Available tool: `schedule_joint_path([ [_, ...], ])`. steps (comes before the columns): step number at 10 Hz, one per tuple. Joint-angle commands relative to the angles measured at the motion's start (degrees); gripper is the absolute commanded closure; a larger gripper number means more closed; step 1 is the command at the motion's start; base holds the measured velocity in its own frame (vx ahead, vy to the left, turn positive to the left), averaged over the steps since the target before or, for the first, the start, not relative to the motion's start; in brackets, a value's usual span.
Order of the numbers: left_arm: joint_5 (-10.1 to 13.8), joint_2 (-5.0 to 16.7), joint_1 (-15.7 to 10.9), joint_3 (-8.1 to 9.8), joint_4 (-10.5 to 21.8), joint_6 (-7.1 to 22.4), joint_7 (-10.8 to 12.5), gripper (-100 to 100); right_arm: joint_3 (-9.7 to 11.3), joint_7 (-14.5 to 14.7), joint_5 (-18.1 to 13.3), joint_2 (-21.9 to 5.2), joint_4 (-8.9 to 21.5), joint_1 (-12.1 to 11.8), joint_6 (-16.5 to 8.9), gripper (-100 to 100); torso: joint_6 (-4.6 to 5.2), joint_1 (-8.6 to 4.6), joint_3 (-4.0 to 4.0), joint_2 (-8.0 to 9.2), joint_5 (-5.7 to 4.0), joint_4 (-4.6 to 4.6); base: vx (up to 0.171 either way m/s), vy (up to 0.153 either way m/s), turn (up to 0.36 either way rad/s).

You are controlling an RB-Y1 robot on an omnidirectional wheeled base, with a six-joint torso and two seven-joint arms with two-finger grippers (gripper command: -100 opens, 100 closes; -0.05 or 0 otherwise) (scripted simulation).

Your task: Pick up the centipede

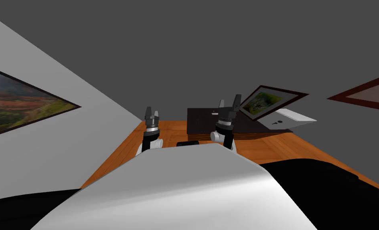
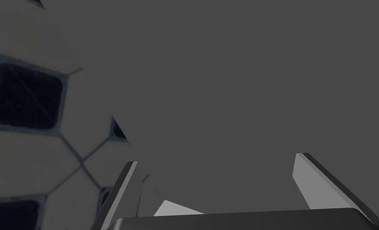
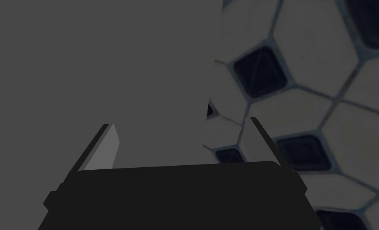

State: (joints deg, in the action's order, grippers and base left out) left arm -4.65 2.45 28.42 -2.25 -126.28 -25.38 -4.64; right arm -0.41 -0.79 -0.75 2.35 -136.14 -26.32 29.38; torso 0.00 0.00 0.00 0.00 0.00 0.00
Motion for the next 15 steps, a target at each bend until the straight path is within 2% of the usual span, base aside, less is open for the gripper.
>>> schedule_joint_path([
  [1,0.0,0.0,0.0,0.0,0.0,0.0,0.0,0,-0.42,0.1,-0.13,-1.97,0.57,0.12,-0.34,-100,0.0,0.0,0.0,0.0,0.0,0.0,-0.064,0.006,0.041],
  [5,0.0,0.0,-0.01,-0.01,0.0,0.0,0.0,0,-2.77,0.71,-0.88,-7.9,4.01,0.85,-2.34,-100,-0.01,0.1,0.19,0.33,0.02,0.08,-0.089,0.034,0.112],
  [9,0.0,-0.01,-0.01,-0.01,0.0,0.0,0.0,0,-6.58,1.78,-2.2,-13.17,9.91,2.08,-5.72,-100,-0.02,0.18,0.16,0.27,0.04,0.06,-0.074,0.059,0.219],
  [10,0.0,-0.01,-0.01,-0.01,0.0,0.0,0.0,0,-6.58,1.78,-2.2,-13.17,10.12,2.08,-5.72,-100,-0.01,0.21,0.14,0.25,0.05,0.06,-0.041,0.045,0.048],
  [12,0.0,0.0,-0.01,0.0,0.0,0.0,0.0,0,-8.79,2.46,-3.05,-15.63,13.41,2.81,-7.8,-100,-0.02,0.11,0.09,0.16,0.03,0.04,-0.04,0.044,0.233],
  [13,0.0,0.0,-0.01,-0.01,0.0,0.0,0.0,0,-8.79,2.46,-3.05,-15.63,14.05,2.81,-7.8,-100,-0.03,0.12,0.09,0.16,0.03,0.04,-0.025,0.037,0.089],
  [14,0.0,0.0,0.0,0.0,0.0,0.0,0.0,0,-9.92,2.83,-3.52,-16.79,16.21,3.19,-8.91,-100,0.03,0.08,0.08,0.12,0.02,0.03,-0.024,0.047,0.174],
  [15,0.0,0.0,-0.01,0.0,0.0,0.0,0.0,0,-9.92,2.83,-3.52,-16.79,16.21,3.19,-8.91,-100,-0.02,0.11,0.06,0.11,0.03,0.03,-0.018,0.034,0.089],
])
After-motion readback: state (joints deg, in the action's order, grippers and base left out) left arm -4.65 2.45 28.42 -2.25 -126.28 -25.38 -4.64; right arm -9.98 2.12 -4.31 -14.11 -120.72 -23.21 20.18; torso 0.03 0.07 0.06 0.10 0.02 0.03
